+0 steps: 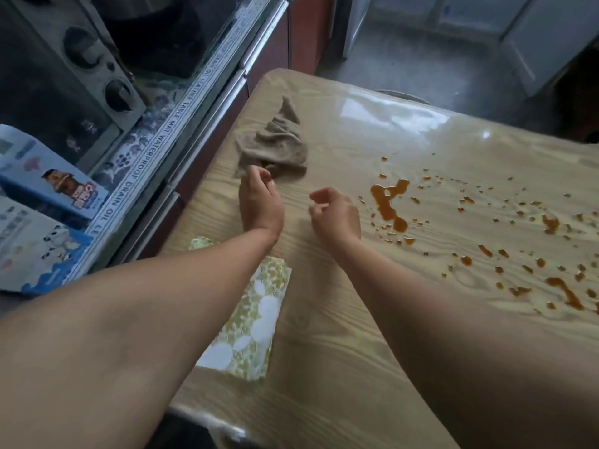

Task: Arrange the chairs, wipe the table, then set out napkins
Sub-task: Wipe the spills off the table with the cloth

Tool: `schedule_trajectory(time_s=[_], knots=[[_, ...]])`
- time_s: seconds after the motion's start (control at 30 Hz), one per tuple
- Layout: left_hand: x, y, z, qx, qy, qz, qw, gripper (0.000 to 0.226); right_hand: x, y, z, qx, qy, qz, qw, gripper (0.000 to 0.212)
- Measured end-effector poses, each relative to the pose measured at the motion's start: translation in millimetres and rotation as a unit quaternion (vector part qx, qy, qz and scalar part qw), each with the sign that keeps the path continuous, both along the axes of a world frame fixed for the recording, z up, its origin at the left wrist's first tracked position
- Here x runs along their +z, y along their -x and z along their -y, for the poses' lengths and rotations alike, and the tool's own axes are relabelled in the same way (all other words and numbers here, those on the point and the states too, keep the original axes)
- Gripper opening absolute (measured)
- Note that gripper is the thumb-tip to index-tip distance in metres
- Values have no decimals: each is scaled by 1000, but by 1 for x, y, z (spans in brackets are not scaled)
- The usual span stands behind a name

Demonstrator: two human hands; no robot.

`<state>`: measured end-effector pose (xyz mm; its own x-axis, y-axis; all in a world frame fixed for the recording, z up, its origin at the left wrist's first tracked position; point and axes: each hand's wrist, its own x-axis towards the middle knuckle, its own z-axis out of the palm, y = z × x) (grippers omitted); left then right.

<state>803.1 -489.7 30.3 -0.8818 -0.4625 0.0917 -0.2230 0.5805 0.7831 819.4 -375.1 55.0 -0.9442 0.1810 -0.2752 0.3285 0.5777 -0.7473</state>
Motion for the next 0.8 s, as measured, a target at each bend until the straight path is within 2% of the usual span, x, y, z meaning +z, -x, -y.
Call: schedule_trajectory(time_s=[0.13, 0.2, 0.27, 0.33, 0.4, 0.43, 0.53, 0.67, 0.73, 0.8], knots=[[-23, 10, 1, 3, 80, -34, 996, 22, -17, 44, 21, 54, -119, -93, 987, 34], [-26, 12, 2, 0, 74, -43, 996, 29, -14, 63, 33, 96, -167, -152, 969, 37], [-28, 12, 3, -1, 69, -57, 996, 21, -12, 84, 48, 154, -216, -189, 945, 36], [-31, 14, 3, -1, 89, -61, 994, 16, -14, 105, 58, 220, -242, -163, 931, 37], [-34, 14, 2, -4, 93, -40, 995, 18, -17, 116, 62, 243, -249, -130, 929, 34], [-35, 14, 1, -9, 105, -30, 994, 19, -19, 117, 59, 235, -267, -133, 925, 34], [-41, 13, -2, -50, 242, 5, 969, 19, -20, 106, 43, 183, -364, -160, 899, 33], [-43, 11, -6, -82, 328, 18, 941, 22, -16, 90, 4, 116, -451, -68, 882, 42], [-43, 11, -6, -82, 358, 4, 930, 22, -19, 82, -5, 122, -446, -76, 884, 48], [-43, 10, -6, -95, 364, -10, 926, 20, -25, 74, -5, 166, -383, -106, 903, 47]])
